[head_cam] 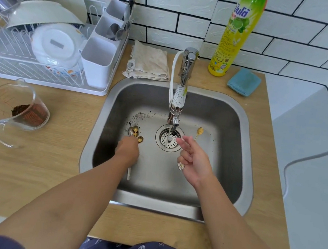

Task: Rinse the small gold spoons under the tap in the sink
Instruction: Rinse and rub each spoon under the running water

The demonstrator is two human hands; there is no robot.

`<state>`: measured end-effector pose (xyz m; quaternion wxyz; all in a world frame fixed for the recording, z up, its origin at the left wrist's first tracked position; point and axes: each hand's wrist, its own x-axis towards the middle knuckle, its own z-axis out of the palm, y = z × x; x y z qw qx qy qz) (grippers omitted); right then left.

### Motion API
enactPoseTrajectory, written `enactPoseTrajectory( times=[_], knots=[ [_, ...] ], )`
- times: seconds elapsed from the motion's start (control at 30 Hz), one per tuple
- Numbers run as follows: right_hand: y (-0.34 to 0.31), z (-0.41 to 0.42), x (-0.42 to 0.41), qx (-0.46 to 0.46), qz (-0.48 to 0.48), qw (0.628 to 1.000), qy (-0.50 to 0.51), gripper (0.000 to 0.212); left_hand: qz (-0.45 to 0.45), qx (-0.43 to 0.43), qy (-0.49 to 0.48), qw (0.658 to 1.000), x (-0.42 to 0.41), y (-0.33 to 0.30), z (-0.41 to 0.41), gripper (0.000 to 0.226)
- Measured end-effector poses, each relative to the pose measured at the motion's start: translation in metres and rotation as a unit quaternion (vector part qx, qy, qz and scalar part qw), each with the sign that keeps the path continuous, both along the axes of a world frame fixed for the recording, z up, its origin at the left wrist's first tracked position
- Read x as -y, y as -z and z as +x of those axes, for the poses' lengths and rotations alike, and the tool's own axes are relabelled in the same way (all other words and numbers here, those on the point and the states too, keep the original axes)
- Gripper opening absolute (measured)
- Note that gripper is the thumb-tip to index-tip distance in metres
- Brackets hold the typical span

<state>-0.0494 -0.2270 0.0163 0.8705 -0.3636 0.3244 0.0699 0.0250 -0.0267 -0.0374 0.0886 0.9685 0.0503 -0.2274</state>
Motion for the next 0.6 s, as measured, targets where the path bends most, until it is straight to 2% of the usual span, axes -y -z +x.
enactPoseTrajectory(
  times=[0.17, 0.27, 0.37, 0.43, 0.5, 0.6],
  knots=[
    [0.002, 0.003, 0.008, 0.005, 0.002, 1.000, 0.002, 0.018, -0.033, -0.003, -0.026, 0.999, -0.006, -0.006, 0.001, 0.005],
    [0.007, 0.005, 0.008, 0.002, -0.024, 1.000, -0.003, 0.015, -0.079, -0.010, -0.031, 0.996, -0.004, -0.021, -0.002, 0.021],
    [0.013, 0.008, 0.003, -0.010, -0.097, 0.995, -0.018, 0.008, -0.149, -0.045, 0.022, 0.988, 0.001, -0.042, -0.012, 0.031],
    [0.017, 0.009, -0.002, -0.024, -0.144, 0.989, -0.035, 0.011, -0.203, -0.065, 0.036, 0.976, 0.004, -0.051, -0.024, 0.031],
    [0.020, 0.010, -0.008, -0.042, -0.176, 0.982, -0.056, 0.018, -0.271, -0.072, -0.014, 0.960, 0.005, -0.054, -0.036, 0.020],
    [0.023, 0.009, -0.016, -0.046, -0.203, 0.975, -0.083, 0.022, -0.375, -0.124, -0.090, 0.914, 0.008, -0.059, -0.050, 0.011]
  ],
)
